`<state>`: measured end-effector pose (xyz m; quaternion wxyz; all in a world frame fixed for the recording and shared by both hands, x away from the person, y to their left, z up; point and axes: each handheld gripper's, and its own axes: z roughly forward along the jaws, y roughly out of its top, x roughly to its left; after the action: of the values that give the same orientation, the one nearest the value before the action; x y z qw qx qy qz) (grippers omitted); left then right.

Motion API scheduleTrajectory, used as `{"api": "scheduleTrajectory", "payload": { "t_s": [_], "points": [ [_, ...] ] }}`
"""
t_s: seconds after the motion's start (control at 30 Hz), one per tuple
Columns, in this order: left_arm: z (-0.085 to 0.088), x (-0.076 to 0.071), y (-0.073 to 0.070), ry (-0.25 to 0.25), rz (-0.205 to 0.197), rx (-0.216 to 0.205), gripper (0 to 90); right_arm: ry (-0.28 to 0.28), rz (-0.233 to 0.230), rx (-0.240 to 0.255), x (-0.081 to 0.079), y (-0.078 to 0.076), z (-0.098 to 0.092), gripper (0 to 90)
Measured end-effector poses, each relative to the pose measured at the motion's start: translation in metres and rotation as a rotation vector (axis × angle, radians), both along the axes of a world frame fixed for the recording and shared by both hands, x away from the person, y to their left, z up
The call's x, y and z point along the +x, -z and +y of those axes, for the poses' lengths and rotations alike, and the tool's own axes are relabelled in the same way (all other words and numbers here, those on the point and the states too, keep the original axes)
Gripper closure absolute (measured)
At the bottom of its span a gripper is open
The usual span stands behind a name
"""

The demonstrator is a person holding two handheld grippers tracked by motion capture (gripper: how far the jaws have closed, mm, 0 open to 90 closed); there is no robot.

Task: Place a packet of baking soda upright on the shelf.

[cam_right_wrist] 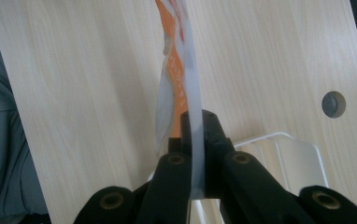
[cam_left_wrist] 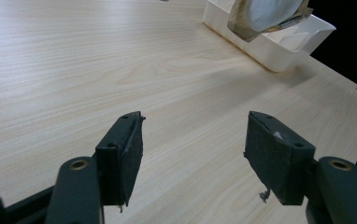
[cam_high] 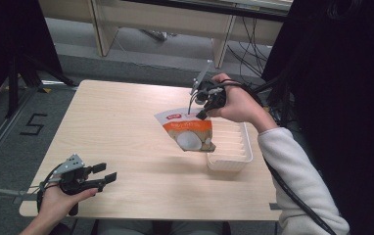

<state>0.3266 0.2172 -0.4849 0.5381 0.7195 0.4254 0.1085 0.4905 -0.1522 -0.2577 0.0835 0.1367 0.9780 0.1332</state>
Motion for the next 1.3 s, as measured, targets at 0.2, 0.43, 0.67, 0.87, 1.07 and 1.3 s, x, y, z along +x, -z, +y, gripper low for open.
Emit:
{"api": "scheduleTrajectory", "payload": {
  "t_s": [0.2, 0.43, 0.67, 0.87, 1.07, 1.3],
  "points": [
    [0.000, 0.000, 0.000, -0.006, 0.004, -0.005, 36.2, -0.004, -0.011, -0.012, 0.002, -0.002, -0.006, 90.0],
    [0.000, 0.000, 0.000, -0.003, 0.004, 0.001, 36.2, 0.005, -0.012, -0.015, 0.003, -0.004, -0.014, 90.0],
    [0.000, 0.000, 0.000, -0.005, 0.005, 0.002, 36.2, 0.011, -0.021, -0.015, 0.002, -0.008, -0.022, 90.0],
    [-0.001, 0.000, 0.000, -0.010, 0.005, -0.005, 36.2, 0.020, -0.030, -0.026, 0.002, -0.009, -0.026, 90.0],
    [0.000, 0.000, 0.000, -0.009, 0.004, -0.001, 36.2, 0.005, -0.036, -0.025, 0.003, -0.010, -0.030, 90.0],
    [-0.001, 0.000, 0.000, -0.010, 0.006, -0.007, 36.2, 0.030, -0.026, -0.027, 0.001, -0.013, -0.036, 90.0]
  ]
}}
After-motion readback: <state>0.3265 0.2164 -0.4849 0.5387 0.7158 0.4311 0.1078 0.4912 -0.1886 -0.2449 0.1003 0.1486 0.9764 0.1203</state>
